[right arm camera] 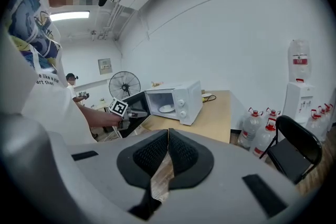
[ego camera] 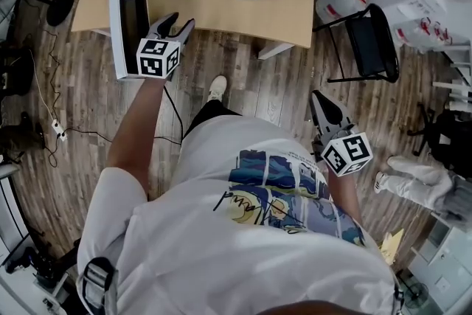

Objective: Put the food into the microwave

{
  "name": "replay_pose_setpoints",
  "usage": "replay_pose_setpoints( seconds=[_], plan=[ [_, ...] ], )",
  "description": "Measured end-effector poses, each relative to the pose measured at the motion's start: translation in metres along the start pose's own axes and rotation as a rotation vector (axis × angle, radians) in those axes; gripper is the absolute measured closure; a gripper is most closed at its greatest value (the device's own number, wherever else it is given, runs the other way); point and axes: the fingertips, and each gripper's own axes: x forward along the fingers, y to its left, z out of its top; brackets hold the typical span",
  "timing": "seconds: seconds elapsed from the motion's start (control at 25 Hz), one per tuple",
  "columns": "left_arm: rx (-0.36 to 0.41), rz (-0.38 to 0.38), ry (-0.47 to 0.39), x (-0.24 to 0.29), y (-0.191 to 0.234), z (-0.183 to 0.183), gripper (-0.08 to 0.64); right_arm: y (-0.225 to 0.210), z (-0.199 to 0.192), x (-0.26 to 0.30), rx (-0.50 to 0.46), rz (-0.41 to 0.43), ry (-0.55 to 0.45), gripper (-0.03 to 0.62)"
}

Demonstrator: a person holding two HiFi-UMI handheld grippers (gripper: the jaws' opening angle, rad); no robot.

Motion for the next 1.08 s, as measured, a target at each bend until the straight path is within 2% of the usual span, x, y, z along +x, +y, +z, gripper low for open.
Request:
replay_pose_setpoints(
  seconds=[0.48,1.08],
  plan=[
    [-0.007,-0.085,0.003,-0.006,-0.006,-0.002,0.35,0.005,0.027,0.055,-0.073,0.06,0.041,0.584],
    [0.007,-0.227,0.078,-0.024,0.006,-0.017,0.35,0.039,0.074,0.163,-0.118,0.105,0.053,0.584]
  ],
)
